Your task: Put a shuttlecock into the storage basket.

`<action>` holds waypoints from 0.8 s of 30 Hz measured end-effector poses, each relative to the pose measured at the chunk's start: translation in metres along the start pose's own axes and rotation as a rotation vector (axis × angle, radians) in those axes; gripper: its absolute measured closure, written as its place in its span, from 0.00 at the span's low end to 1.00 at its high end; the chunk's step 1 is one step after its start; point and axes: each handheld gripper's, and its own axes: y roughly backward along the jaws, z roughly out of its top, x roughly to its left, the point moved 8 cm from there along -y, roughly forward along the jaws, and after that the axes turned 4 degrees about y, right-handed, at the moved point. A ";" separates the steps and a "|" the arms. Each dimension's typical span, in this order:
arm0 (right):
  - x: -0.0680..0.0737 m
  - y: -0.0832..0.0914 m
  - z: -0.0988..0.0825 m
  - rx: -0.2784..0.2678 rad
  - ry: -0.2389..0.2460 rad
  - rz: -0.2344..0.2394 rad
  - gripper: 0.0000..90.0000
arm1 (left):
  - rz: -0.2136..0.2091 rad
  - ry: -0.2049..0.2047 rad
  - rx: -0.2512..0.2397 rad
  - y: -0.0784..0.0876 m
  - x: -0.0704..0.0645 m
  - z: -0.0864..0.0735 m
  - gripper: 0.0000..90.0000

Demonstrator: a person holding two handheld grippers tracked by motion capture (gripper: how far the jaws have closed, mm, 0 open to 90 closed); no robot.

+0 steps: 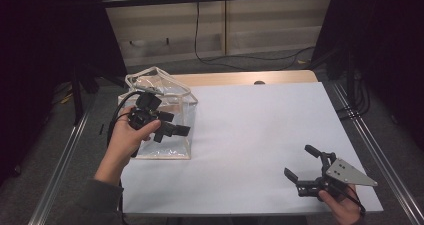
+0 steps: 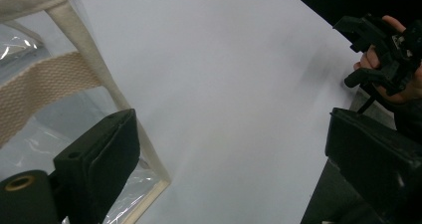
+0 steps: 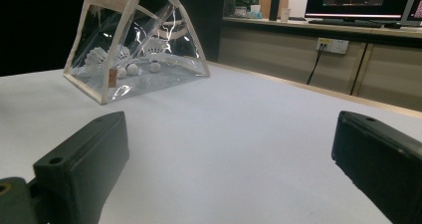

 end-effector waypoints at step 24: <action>0.000 0.000 0.000 0.001 -0.001 -0.001 0.01 | -0.028 -0.016 -0.012 -0.012 0.000 -0.017 0.07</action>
